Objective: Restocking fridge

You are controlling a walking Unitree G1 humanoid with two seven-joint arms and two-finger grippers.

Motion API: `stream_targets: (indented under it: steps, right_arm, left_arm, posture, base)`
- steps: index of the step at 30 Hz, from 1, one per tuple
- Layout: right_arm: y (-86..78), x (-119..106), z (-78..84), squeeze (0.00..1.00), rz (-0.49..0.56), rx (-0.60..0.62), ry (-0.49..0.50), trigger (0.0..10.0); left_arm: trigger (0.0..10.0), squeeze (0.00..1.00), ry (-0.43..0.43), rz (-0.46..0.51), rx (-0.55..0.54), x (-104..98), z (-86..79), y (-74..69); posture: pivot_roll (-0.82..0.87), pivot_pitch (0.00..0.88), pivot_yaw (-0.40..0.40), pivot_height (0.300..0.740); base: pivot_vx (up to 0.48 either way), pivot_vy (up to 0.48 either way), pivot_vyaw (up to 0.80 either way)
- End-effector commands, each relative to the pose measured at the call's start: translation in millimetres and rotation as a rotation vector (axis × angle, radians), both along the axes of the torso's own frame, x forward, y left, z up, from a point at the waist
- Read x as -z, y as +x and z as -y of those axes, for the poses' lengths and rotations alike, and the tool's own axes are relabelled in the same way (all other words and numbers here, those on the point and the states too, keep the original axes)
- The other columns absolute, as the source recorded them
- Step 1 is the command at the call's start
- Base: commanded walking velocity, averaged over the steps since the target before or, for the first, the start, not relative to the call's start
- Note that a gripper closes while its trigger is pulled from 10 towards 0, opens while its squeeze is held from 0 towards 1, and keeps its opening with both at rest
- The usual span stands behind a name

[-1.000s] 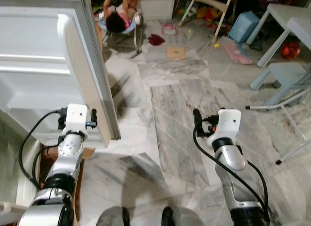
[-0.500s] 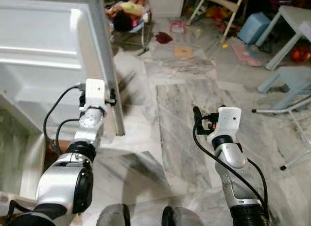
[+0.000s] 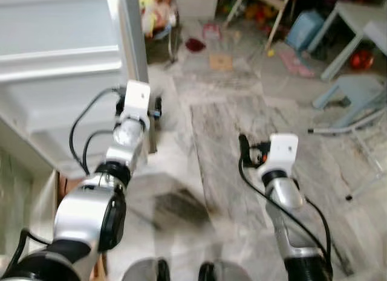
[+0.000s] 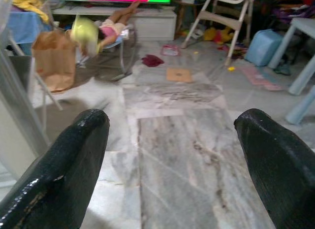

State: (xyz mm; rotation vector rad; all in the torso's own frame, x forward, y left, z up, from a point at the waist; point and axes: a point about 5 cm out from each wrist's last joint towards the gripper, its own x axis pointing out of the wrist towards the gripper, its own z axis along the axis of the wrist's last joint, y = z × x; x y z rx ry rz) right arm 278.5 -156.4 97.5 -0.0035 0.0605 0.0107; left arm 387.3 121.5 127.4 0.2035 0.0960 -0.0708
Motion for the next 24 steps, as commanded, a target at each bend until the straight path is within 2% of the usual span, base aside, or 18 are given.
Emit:
stream_targets:
  steps: [1,8,12,14,18,19,20,24]
  right_arm:
    - [1.6,-1,2.2,0.0,0.006,0.014,0.002,10.0]
    - [0.7,0,1.9,0.0,0.008,0.014,0.006,10.0]
    - [-0.4,2,1.4,0.0,0.003,0.014,0.013,10.0]
    - [-0.4,2,1.2,0.0,0.003,0.014,0.015,10.0]
    - [2.3,1,-1.2,0.0,0.012,0.005,0.03,10.0]
    - [2.3,1,-1.2,0.0,0.012,0.005,0.03,10.0]
    - [5.4,-1,-2.0,0.0,0.017,0.001,0.032,10.0]
    - [8.2,-5,-2.3,0.0,0.024,-0.001,0.033,10.0]
  left_arm:
    - [10.0,0.0,0.014,0.001,0.003,-2,2.5,1.3]
    - [10.0,0.0,0.036,0.008,0.029,14,2.0,-9.1]
    - [10.0,0.0,0.03,0.025,0.024,29,-13.8,-21.4]
    - [10.0,0.0,0.033,0.029,0.023,30,-16.5,-23.5]
    - [10.0,0.0,0.038,0.076,0.005,41,-39.0,-41.7]
    - [10.0,0.0,0.038,0.076,0.005,41,-39.0,-41.7]
    - [10.0,0.0,0.057,0.084,0.009,44,-47.6,-51.5]
    - [10.0,0.0,0.068,0.098,-0.008,44,-54.1,-61.8]
  posture:
    - [-0.06,0.049,-0.049,0.74]
    - [-0.06,0.045,-0.047,0.74]
    - [-0.05,0.046,-0.049,0.74]
    - [-0.04,0.047,-0.05,0.74]
    - [-0.02,0.054,-0.051,0.74]
    - [-0.02,0.054,-0.051,0.74]
    - [0.0,0.074,-0.047,0.74]
    - [0.01,0.091,-0.045,0.74]
  base:
    - [0.0,0.0,0.0]
    - [0.0,0.0,0.0]
    - [0.0,0.0,0.0]
    - [0.0,0.0,0.0]
    - [0.0,0.0,0.0]
    - [0.0,0.0,0.0]
    - [0.0,0.0,0.0]
    - [0.0,0.0,0.0]
